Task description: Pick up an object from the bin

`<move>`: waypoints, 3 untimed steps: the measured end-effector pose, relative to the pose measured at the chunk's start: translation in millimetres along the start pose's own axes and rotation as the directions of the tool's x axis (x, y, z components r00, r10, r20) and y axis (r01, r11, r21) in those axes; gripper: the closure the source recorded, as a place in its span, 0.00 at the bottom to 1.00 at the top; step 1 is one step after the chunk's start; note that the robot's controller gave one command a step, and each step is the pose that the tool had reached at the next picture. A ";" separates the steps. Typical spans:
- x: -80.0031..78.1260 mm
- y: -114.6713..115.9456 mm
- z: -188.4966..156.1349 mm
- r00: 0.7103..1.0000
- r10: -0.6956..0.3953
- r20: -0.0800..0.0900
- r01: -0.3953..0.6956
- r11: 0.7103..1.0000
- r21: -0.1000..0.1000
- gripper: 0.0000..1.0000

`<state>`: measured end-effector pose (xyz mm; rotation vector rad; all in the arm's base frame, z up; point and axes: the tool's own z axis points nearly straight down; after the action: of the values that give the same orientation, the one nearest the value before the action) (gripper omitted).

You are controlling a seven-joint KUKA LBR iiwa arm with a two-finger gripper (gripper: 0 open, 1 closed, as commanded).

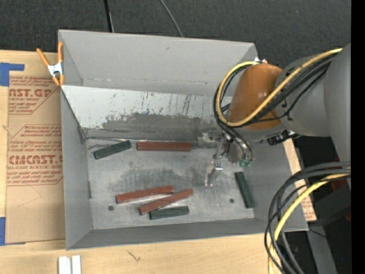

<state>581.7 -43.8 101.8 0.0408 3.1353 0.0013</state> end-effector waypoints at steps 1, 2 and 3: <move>46.6 16.2 28.1 0.987 -0.161 -0.006 0.161 0.987 0.000 0.00; 47.8 27.1 29.3 0.979 -0.203 -0.008 0.203 0.979 -0.001 0.00; 64.8 89.2 29.2 0.991 -0.133 -0.016 0.133 0.991 -0.001 1.00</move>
Offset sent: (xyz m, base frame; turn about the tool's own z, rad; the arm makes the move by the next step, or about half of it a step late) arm -0.0231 0.0407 -0.0312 -0.2046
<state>519.4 47.1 72.3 -0.1696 3.1475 0.0007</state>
